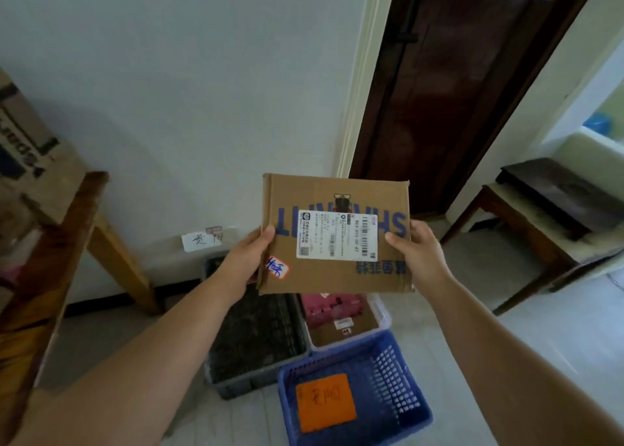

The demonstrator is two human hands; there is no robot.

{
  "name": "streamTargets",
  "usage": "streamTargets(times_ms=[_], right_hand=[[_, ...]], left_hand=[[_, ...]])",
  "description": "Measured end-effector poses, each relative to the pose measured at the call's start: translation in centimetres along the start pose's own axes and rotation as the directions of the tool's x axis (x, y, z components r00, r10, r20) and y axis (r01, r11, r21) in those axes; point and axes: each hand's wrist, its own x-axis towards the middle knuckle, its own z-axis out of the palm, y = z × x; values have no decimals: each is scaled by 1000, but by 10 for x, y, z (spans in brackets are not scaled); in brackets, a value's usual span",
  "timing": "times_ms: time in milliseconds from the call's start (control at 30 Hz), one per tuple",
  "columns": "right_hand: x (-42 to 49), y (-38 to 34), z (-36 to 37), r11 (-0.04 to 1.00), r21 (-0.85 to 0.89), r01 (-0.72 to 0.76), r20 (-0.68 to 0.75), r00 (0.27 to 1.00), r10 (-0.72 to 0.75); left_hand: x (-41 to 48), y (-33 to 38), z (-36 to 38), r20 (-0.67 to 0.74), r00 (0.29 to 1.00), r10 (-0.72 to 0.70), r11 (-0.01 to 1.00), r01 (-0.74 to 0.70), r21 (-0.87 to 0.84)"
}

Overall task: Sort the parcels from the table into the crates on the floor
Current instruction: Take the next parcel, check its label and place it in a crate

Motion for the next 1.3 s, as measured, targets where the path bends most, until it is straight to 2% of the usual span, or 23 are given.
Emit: streamTargets(times_ms=[100, 233, 433, 533, 700, 867, 1133, 1300], right_hand=[[39, 7, -10, 999, -35, -3, 131, 991, 7], [93, 19, -11, 991, -132, -6, 232, 972, 36], [160, 54, 2, 973, -191, -129, 121, 981, 154], [189, 69, 12, 960, -198, -198, 78, 973, 217], [239, 104, 39, 896, -282, -342, 51, 927, 370], [270, 169, 64, 840, -299, -454, 1, 880, 476], [316, 275, 89, 808, -426, -406, 33, 886, 463], [342, 313, 107, 770, -523, -366, 70, 881, 467]], left_hand=[[24, -5, 26, -40, 999, 27, 996, -31, -82], [65, -20, 55, -108, 994, -29, 994, 17, -111], [138, -34, 73, -101, 990, -94, 988, 81, -132], [183, -42, 80, -43, 987, -156, 982, 151, -111], [258, -69, 79, 4, 967, -255, 967, 255, -25], [312, -117, 76, -21, 943, -333, 943, 333, 8], [365, -212, 88, -112, 896, -430, 903, 429, -31], [392, -249, 87, -159, 842, -515, 857, 509, -80]])
